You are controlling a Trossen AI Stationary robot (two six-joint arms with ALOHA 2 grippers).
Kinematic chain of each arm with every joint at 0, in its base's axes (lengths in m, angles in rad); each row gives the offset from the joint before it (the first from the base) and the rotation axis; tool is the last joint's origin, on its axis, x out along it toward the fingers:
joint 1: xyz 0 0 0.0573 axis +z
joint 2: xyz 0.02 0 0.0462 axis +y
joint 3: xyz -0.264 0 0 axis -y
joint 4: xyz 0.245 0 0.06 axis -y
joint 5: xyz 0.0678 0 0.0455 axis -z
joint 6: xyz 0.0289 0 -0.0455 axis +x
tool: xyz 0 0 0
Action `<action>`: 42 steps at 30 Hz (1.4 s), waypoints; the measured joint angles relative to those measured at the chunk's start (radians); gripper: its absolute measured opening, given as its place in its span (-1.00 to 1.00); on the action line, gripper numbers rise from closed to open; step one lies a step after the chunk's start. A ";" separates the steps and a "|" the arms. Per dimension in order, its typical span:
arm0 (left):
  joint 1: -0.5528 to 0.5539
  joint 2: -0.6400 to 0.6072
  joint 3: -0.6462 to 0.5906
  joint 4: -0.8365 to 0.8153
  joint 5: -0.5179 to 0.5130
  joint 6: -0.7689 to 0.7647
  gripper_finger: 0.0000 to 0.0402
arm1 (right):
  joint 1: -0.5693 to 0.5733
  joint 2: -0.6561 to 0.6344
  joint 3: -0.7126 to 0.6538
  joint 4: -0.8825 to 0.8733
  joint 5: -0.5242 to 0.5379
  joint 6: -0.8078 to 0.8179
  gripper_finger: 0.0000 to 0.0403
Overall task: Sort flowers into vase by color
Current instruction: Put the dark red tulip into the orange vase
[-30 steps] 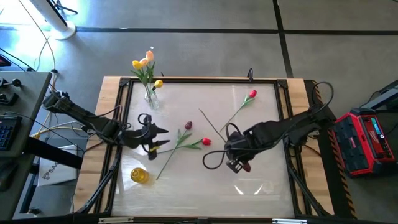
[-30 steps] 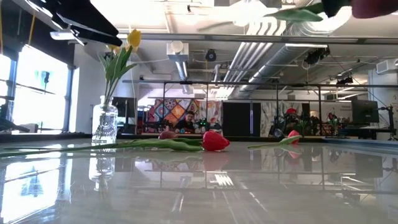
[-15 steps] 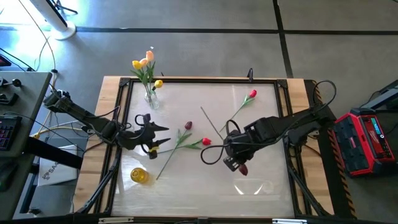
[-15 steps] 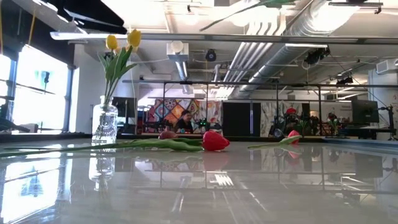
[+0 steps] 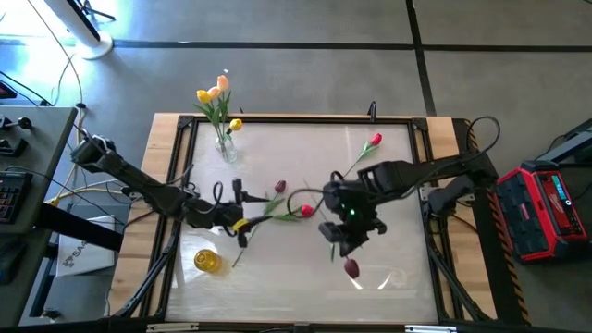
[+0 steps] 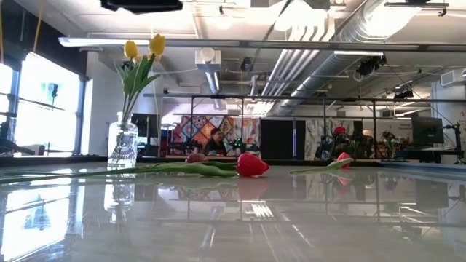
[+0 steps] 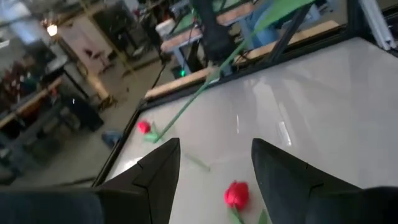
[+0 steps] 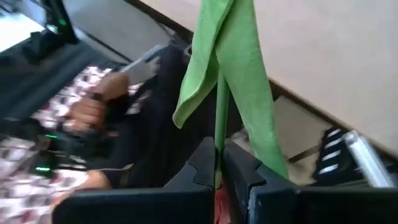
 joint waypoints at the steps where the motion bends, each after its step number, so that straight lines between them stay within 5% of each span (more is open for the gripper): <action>1: 0.003 0.020 0.000 0.042 0.013 0.019 -0.07 | -0.014 0.000 0.000 0.008 -0.021 0.021 -0.99; 10: 0.021 0.183 0.000 0.317 0.047 0.166 -0.07 | -0.089 0.046 -0.001 0.136 -0.266 0.148 -0.99; 20: 0.024 0.351 0.000 0.552 0.133 0.225 -0.07 | -0.105 0.141 -0.001 0.327 -0.295 0.327 -0.99; 32: -0.004 0.432 0.076 0.553 0.206 0.291 -0.07 | -0.105 0.165 -0.002 0.598 -0.299 0.589 -0.99; 42: -0.007 0.432 0.096 0.554 0.191 0.247 -0.07 | -0.090 0.164 -0.002 0.690 -0.282 0.649 -0.99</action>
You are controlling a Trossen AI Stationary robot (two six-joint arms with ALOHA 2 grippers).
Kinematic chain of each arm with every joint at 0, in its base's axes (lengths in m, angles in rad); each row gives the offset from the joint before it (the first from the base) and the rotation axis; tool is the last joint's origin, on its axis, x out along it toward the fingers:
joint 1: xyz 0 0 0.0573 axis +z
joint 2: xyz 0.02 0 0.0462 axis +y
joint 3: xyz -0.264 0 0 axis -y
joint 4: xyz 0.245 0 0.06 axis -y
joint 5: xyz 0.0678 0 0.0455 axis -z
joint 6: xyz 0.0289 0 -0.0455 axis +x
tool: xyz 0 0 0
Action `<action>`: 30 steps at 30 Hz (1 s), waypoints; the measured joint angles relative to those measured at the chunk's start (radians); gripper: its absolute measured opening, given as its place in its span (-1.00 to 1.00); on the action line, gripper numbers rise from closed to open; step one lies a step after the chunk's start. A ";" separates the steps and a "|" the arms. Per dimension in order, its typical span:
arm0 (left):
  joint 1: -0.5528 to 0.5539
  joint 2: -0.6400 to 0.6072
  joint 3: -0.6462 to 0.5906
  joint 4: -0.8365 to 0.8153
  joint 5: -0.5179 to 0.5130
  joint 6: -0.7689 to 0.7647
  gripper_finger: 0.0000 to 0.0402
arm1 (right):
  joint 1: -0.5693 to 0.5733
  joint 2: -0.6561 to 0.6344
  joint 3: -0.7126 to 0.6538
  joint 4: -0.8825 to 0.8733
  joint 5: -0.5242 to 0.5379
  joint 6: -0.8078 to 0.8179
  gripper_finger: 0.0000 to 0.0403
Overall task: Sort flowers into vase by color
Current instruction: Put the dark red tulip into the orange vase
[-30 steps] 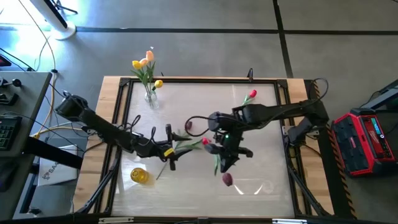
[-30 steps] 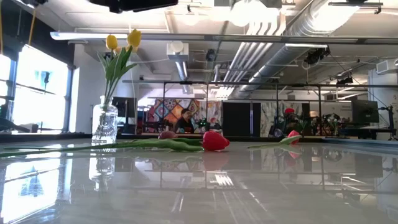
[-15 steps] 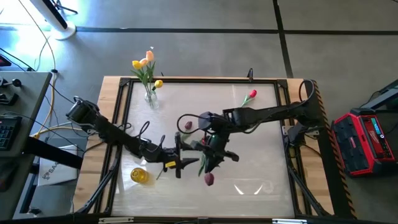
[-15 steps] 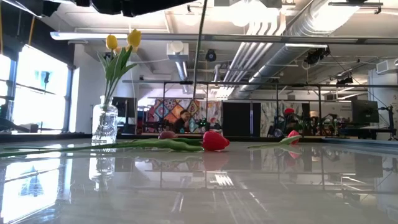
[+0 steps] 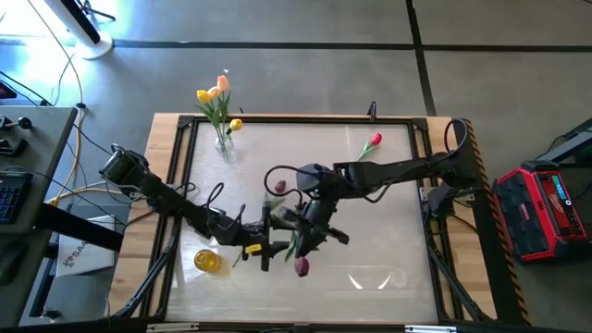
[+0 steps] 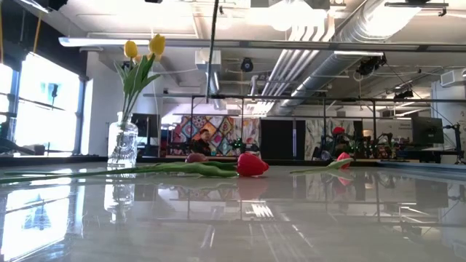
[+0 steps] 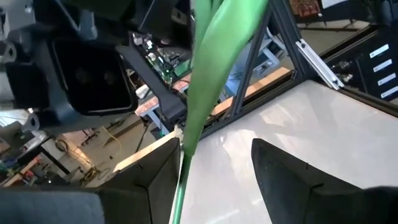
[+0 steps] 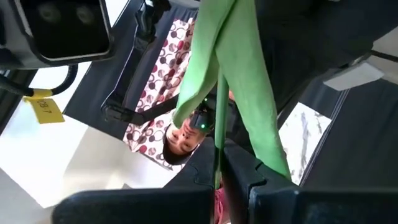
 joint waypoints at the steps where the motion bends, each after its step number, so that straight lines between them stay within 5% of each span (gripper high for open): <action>1: 0.000 0.000 0.000 0.000 0.000 -0.003 -0.07 | 0.002 0.000 0.000 0.006 0.001 0.008 -0.99; 6: 0.000 0.000 0.000 0.000 0.000 -0.012 -0.15 | 0.017 0.000 0.000 0.042 -0.005 0.069 -0.99; 13: 0.000 0.000 0.000 -0.001 0.005 -0.027 -0.56 | 0.035 0.000 0.000 0.037 -0.005 0.093 -0.99; 21: 0.000 0.000 0.000 -0.006 0.160 -0.056 -0.96 | 0.019 0.000 0.000 0.011 0.003 0.035 -0.99; 30: 0.000 0.001 -0.001 -0.014 0.162 -0.094 -0.99 | 0.013 -0.001 0.000 0.015 0.014 0.030 -0.99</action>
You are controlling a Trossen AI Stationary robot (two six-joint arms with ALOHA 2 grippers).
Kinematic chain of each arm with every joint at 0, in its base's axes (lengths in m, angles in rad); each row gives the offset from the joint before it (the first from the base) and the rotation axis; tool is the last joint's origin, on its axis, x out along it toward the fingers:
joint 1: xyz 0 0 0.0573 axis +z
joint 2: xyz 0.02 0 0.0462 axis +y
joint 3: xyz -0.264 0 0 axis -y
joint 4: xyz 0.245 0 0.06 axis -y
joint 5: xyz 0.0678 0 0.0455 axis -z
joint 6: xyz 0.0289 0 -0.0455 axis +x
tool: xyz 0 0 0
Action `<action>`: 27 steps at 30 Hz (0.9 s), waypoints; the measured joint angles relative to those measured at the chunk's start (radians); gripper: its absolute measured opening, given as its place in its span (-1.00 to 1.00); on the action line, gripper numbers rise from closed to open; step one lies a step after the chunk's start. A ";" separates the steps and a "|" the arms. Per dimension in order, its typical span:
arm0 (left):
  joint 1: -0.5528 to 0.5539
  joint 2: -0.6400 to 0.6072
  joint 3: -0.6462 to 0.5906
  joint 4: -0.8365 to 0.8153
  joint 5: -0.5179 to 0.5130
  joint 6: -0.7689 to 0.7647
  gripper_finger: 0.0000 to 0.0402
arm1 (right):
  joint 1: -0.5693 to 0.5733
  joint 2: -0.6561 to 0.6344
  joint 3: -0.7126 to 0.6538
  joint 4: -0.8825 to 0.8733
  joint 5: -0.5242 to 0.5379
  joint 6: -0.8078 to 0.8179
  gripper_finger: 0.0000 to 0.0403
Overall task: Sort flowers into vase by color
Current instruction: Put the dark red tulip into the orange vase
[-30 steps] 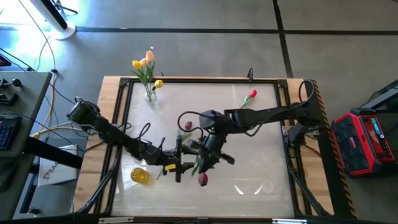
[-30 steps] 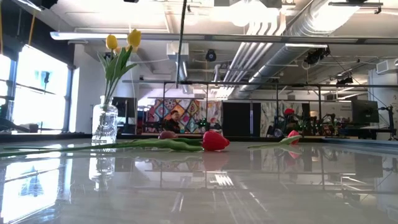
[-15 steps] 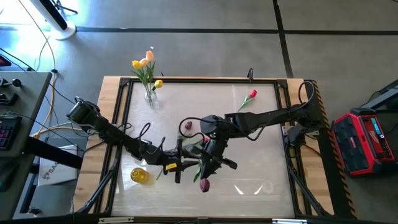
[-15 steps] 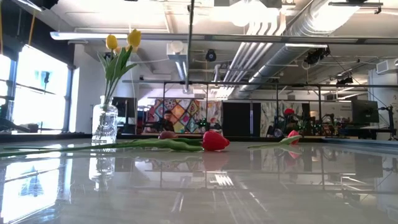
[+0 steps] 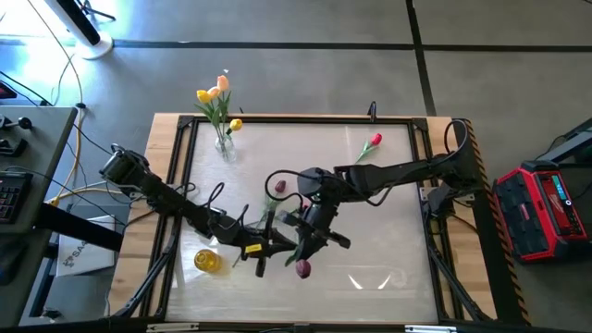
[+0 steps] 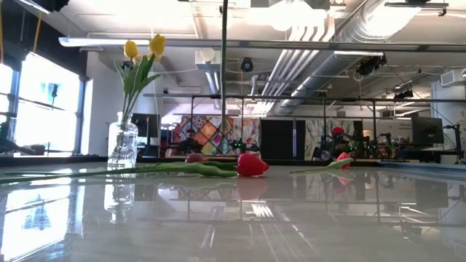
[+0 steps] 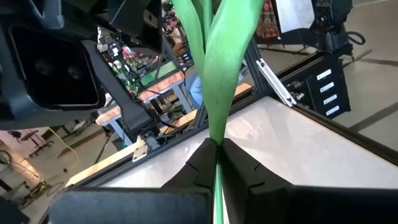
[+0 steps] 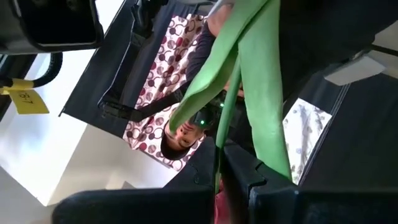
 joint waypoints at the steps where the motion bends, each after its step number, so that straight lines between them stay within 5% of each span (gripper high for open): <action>1: 0.000 0.000 0.000 0.001 0.000 0.000 -0.99 | 0.000 0.000 0.000 0.004 0.003 -0.005 -0.99; 27: 0.000 0.000 0.000 -0.082 0.000 0.051 -1.00 | 0.067 0.000 0.000 -0.049 0.060 -0.264 -0.76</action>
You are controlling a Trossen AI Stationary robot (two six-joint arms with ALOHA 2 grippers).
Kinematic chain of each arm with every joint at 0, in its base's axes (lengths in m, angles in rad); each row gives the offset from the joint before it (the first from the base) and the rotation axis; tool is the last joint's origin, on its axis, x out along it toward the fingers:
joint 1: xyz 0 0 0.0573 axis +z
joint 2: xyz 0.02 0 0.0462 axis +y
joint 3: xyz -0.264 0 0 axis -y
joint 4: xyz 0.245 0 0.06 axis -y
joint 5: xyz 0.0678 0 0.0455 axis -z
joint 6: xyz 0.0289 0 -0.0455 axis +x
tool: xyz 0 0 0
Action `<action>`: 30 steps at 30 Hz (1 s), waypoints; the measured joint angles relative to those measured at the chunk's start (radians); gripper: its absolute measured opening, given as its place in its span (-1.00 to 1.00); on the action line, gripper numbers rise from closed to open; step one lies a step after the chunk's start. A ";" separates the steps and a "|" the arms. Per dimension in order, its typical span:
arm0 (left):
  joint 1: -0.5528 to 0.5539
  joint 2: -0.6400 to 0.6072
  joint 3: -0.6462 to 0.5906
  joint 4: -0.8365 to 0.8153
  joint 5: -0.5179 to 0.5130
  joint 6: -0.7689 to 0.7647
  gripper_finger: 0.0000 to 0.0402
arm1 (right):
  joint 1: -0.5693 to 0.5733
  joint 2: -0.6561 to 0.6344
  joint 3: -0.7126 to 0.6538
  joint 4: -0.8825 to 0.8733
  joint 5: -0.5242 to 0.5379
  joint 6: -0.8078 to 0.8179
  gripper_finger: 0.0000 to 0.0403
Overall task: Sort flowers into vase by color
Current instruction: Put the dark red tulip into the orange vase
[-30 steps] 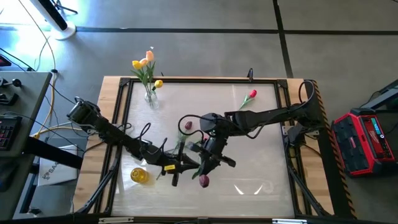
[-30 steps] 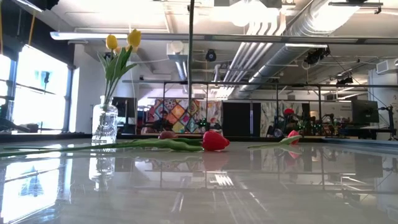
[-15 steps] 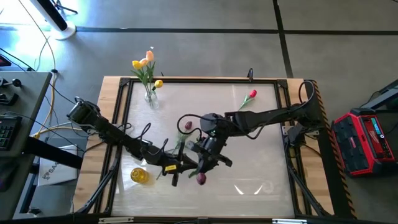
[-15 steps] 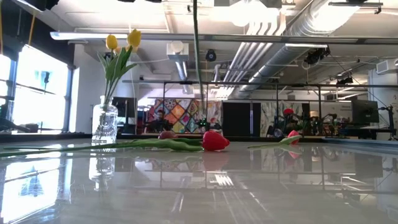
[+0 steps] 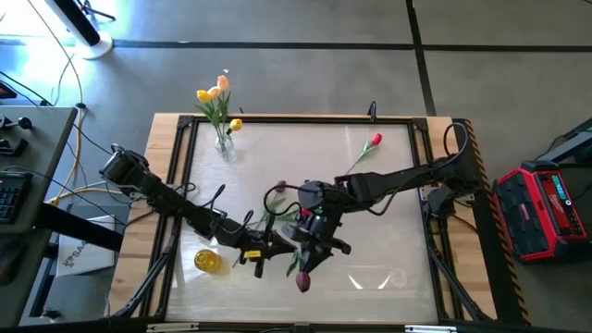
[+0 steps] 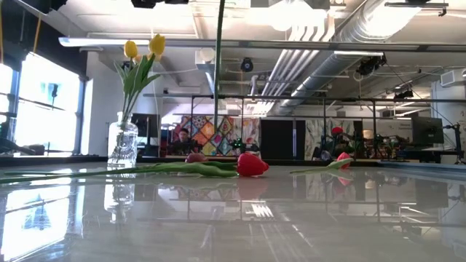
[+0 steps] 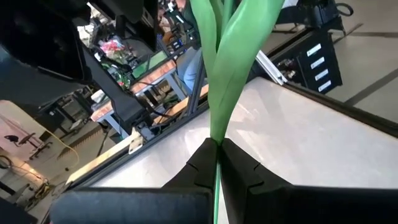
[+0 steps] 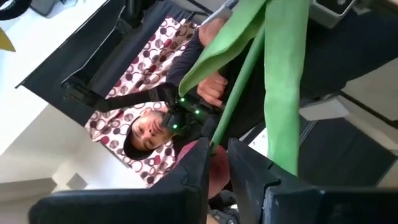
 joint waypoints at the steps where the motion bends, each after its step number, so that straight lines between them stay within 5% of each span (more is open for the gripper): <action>1: 0.000 0.000 0.000 -0.005 0.000 0.000 -1.00 | -0.004 0.000 0.000 -0.009 0.000 -0.010 -0.76; 19: -0.001 0.000 0.000 -0.019 -0.003 0.000 -1.00 | -0.015 0.000 0.000 -0.040 -0.024 -0.198 -0.76; 30: -0.002 0.000 0.000 -0.019 -0.003 0.000 -1.00 | -0.031 -0.009 0.000 -0.285 -0.149 -0.278 -0.76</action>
